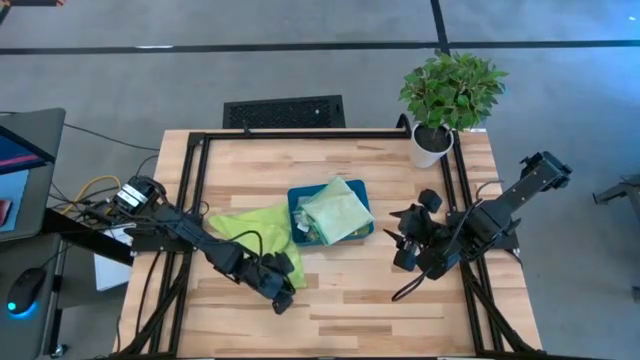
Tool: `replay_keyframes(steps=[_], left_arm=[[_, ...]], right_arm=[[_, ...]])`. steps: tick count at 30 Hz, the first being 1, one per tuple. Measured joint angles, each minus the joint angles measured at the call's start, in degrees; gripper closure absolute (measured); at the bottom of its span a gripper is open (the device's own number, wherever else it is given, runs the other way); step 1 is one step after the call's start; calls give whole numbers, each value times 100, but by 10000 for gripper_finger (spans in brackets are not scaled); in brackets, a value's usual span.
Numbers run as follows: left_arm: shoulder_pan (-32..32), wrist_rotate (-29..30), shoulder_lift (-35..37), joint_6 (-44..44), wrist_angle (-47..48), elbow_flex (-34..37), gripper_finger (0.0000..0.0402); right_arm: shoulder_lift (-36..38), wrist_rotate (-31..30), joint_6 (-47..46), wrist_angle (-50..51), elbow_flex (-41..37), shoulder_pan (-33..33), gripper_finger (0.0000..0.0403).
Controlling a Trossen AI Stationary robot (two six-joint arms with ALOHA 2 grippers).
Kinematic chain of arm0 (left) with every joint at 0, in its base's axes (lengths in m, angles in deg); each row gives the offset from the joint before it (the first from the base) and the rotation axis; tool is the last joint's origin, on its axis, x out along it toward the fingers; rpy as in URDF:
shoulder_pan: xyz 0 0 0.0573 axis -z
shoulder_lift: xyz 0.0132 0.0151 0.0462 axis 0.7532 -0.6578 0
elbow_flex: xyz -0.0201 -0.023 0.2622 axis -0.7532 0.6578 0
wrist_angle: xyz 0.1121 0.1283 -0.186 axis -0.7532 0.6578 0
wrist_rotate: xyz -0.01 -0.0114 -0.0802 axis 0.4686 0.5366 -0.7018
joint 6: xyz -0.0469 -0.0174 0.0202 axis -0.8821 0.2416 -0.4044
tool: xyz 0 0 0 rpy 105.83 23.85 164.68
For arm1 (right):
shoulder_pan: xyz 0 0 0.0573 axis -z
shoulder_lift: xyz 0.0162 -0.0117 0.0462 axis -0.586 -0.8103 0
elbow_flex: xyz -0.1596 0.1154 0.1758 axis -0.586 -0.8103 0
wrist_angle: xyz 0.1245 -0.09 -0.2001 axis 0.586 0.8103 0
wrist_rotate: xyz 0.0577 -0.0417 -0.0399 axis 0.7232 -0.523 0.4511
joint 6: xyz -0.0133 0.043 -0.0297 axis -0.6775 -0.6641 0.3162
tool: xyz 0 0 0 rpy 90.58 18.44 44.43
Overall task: Fold microfiber towels
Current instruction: Fold the green microfiber towel
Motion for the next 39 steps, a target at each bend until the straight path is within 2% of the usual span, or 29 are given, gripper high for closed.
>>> replay_keyframes(steps=[3,6,11,14,16,26,31,39], left_arm=[[-41,114,7,-159,105,-114,317],[-101,277,11,187,762,-421,318],[-204,1006,12,275,3003,-1361,318],[-254,1553,24,-158,4203,-1820,318],[-338,1614,24,-479,4611,-1986,318],[-767,1443,-261,-452,4694,-1918,318],[-857,1122,-524,-211,4607,-1911,318],[-874,1319,-568,-210,4598,-1911,318]], right_arm=[[-1,0,-1,-5,0,0,177],[0,0,-3,-102,0,0,177],[-2,2,-1,-149,0,0,177],[-2,2,-1,-196,0,0,177],[-2,2,-2,-232,0,0,177],[-2,2,-1,-234,0,0,177],[-4,4,0,-221,0,0,177],[-4,2,0,-208,0,0,177]])
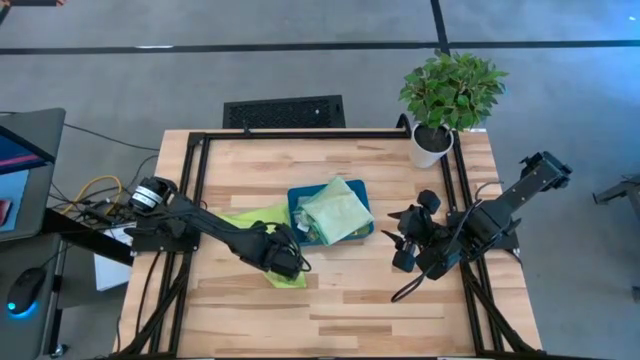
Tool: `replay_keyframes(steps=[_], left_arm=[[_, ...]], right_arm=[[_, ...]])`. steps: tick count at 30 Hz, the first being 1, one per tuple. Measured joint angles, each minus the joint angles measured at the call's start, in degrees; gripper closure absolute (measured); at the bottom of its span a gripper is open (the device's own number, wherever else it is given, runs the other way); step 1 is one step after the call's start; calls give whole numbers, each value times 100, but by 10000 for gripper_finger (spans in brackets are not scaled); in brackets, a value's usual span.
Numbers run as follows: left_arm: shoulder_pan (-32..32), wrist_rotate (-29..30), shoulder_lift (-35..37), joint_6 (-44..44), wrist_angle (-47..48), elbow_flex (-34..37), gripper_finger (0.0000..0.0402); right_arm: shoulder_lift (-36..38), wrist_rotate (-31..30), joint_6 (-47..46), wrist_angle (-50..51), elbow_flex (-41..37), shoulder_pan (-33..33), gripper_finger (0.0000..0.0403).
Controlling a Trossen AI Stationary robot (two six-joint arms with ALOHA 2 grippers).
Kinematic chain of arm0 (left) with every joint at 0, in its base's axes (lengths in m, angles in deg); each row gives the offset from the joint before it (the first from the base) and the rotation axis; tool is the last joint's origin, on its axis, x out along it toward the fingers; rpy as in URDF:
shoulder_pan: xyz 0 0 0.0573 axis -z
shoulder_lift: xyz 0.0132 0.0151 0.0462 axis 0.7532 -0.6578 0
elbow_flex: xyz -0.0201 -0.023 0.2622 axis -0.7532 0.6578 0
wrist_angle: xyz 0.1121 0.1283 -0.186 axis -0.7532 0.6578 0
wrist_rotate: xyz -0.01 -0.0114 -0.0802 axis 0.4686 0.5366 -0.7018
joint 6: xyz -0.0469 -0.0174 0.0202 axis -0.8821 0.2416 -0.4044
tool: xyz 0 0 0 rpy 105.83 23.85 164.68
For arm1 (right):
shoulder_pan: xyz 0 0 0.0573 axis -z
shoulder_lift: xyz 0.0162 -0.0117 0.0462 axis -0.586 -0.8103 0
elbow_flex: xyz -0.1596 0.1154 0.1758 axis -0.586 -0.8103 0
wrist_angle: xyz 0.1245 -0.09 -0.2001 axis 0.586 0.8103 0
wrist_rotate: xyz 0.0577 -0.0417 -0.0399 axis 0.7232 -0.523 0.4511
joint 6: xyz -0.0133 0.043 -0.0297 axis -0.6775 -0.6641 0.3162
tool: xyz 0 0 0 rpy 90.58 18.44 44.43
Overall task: Fold microfiber towels
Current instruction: Fold the green microfiber towel
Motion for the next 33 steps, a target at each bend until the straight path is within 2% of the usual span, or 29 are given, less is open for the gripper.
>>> replay_keyframes(steps=[8,20,33], left_arm=[[-77,129,-241,298,-120,-1,318],[-219,220,-376,298,-59,0,318],[-238,129,-814,399,-3,-7,318]], right_arm=[[0,-4,2,-9,0,7,177],[-2,-4,2,-22,0,173,177],[-7,0,4,-1,-2,299,177]])
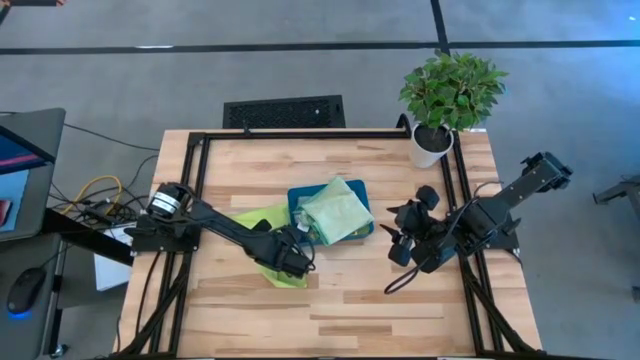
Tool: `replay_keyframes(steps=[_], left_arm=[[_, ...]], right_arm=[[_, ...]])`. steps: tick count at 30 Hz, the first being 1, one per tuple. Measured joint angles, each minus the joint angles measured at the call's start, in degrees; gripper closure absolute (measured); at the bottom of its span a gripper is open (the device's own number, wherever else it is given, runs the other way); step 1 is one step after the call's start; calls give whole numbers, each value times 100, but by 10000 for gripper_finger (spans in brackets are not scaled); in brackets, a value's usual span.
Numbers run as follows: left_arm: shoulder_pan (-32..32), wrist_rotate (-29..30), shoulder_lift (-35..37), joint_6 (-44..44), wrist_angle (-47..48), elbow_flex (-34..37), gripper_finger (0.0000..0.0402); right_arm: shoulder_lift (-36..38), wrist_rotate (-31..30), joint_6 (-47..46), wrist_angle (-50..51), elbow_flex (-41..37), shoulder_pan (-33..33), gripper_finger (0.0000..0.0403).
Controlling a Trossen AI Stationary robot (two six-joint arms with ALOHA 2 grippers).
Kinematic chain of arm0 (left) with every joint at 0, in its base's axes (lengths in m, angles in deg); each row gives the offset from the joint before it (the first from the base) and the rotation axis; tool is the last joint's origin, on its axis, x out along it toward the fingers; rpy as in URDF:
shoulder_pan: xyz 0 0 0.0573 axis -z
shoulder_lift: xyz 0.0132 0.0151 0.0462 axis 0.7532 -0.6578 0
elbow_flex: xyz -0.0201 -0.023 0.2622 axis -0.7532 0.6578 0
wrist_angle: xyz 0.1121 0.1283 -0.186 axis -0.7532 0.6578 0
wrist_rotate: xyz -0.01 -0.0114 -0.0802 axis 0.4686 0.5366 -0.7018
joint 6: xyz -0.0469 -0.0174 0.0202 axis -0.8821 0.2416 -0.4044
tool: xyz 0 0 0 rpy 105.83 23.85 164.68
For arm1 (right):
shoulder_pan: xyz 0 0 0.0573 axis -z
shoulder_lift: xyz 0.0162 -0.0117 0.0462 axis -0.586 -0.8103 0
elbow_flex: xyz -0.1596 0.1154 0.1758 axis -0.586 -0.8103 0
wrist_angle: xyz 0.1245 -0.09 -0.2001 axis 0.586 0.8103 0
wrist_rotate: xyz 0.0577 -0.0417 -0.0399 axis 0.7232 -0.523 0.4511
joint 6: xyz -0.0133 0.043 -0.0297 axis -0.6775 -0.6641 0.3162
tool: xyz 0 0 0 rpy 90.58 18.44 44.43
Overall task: Fold microfiber towels
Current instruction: Fold the green microfiber towel
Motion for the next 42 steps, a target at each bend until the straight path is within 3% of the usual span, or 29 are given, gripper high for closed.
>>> replay_keyframes(steps=[6,13,21,30,39,42], left_arm=[[-7,37,-17,-42,84,2,327],[-4,158,-17,-64,197,-30,393],[190,418,-13,-142,928,-744,399],[860,111,-4,-1894,2945,-1845,401],[1729,-871,-7,-4009,3248,-2044,401],[1870,-1186,-13,-4375,3465,-2044,401]], right_arm=[[0,-2,0,2,0,0,177],[0,-4,0,1,0,0,177],[0,-2,0,3,0,0,177],[0,-2,1,-1,0,0,177],[0,27,637,-39,0,0,177],[0,308,1058,-152,0,2,177]])
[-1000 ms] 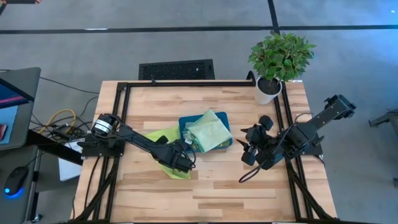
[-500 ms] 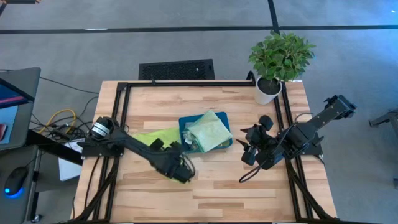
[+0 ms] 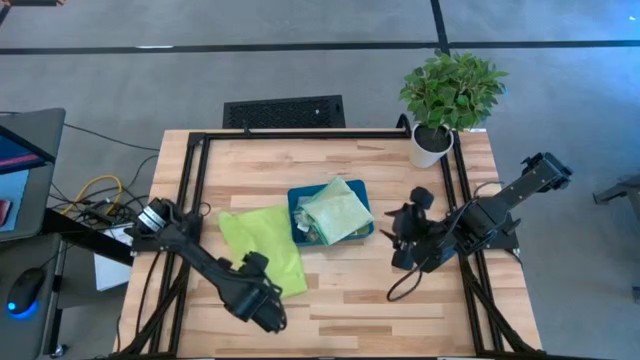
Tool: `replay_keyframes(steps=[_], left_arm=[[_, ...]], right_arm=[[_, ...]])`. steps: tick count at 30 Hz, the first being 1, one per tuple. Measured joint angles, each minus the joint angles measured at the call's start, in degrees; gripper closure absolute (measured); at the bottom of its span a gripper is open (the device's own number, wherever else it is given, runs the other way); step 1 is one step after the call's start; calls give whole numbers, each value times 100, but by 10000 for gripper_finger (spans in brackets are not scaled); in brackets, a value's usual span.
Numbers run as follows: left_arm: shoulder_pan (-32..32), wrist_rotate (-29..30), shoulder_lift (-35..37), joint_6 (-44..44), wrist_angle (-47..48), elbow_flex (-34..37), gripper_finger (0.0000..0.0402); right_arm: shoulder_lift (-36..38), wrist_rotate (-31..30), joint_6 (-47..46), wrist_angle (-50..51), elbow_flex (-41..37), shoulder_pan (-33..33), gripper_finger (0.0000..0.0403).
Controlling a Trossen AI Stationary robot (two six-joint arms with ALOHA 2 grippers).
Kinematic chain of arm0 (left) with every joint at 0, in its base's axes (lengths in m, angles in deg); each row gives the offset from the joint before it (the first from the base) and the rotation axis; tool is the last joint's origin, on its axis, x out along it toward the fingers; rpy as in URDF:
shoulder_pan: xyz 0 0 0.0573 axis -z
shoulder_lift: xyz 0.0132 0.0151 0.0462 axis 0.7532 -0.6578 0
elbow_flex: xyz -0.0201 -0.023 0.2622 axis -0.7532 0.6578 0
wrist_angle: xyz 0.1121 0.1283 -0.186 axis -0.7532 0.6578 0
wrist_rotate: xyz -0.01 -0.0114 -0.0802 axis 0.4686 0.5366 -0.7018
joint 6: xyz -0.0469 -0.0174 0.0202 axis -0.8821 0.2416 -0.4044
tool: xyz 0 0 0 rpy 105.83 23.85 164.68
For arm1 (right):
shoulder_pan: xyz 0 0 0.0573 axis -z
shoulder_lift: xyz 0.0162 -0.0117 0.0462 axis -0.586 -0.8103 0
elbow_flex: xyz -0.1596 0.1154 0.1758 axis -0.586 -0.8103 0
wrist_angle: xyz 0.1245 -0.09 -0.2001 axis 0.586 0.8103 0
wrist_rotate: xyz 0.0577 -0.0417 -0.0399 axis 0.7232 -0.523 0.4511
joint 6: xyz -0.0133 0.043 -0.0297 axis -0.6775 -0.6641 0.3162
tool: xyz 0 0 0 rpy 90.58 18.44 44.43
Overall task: Fold microfiber towels
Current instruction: Fold the green microfiber towel
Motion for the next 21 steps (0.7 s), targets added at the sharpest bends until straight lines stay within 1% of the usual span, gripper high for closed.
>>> replay_keyframes(steps=[3,6,9,12,17,21], left_arm=[[124,-160,-2,-336,230,0,401],[304,-170,-2,-772,239,0,401],[495,-167,-2,-1329,241,4,401],[683,-166,-7,-1745,200,88,401],[941,-165,-9,-2185,-10,282,401],[1086,-153,-11,-2295,-151,323,401]], right_arm=[[-135,538,717,-400,4,0,177],[-457,1063,1614,-928,-1,-9,177],[-971,1648,2590,-1572,0,-6,177],[-1506,1899,3356,-2316,-2,-2,177],[-2264,2436,4165,-3595,-2,97,177],[-2867,2906,4629,-4610,-2,201,177]])
